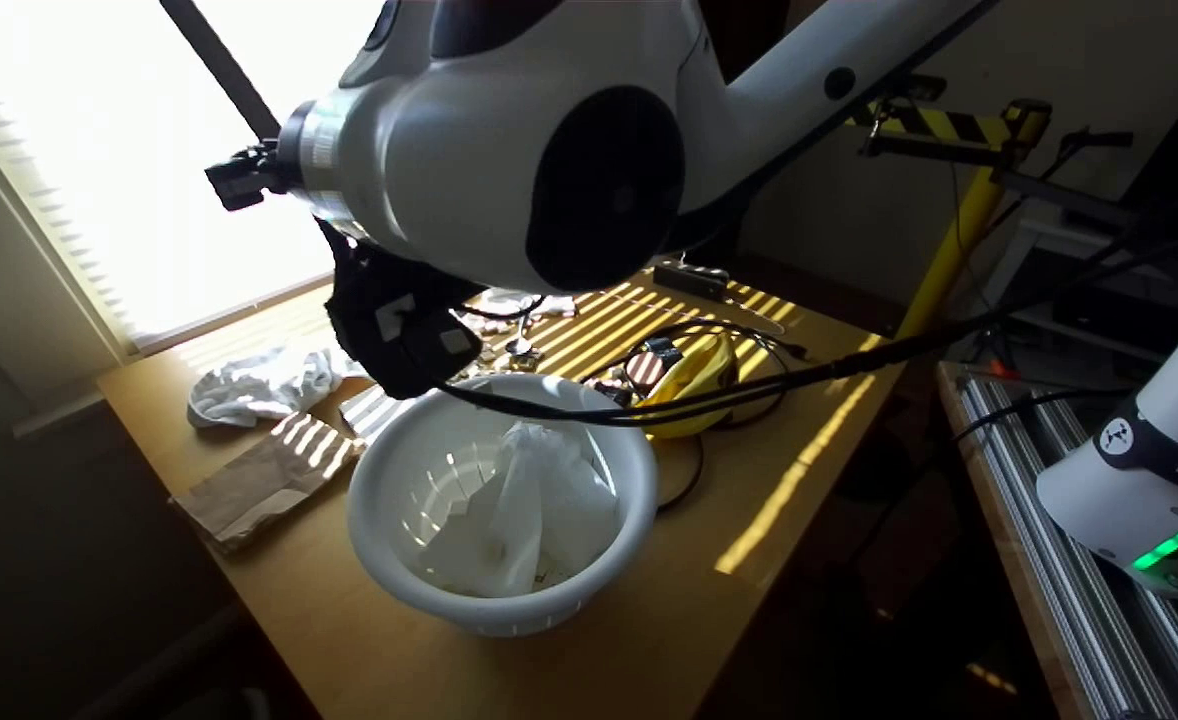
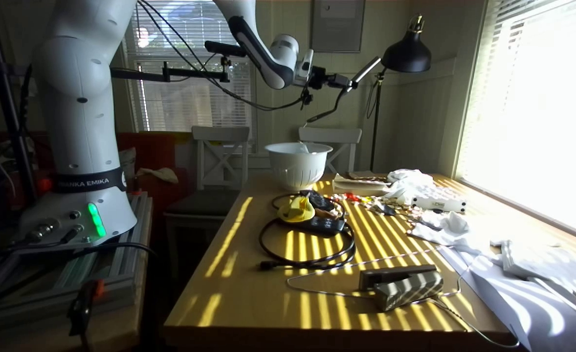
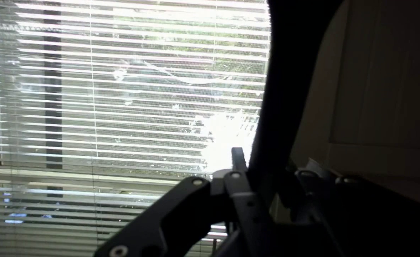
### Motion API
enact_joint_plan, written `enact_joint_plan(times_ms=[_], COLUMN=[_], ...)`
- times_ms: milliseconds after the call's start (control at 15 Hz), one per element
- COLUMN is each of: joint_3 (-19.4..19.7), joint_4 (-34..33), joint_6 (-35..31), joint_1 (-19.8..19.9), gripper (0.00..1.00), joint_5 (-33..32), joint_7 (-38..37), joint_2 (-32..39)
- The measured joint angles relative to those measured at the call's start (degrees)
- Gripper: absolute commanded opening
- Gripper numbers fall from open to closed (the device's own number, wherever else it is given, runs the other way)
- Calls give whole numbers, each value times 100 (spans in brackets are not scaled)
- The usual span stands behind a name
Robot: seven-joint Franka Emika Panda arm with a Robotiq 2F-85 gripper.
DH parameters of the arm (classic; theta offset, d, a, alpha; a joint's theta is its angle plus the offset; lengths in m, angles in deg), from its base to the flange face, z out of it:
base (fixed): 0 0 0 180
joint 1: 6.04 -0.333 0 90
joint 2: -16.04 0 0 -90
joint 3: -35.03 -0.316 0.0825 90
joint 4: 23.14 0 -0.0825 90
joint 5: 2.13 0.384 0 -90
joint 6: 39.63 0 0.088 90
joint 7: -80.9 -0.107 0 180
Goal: Pick up the spatula and scoop up the white blocks then put them into the colander
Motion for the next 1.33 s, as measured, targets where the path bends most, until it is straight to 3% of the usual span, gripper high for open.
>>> enact_joint_plan(times_ms=[267, 400, 1000, 1333], joint_3=[-244, -330, -418, -554], joint_4=[161, 266, 598, 653], joint_6=[436, 571, 332, -78], joint_1=[15, 88, 935, 960], gripper=[6, 6, 6, 6], joint_5=[-1290, -1389, 355, 710], joint_7=[-977, -1169, -1005, -929], joint_2=[-249, -332, -181, -172])
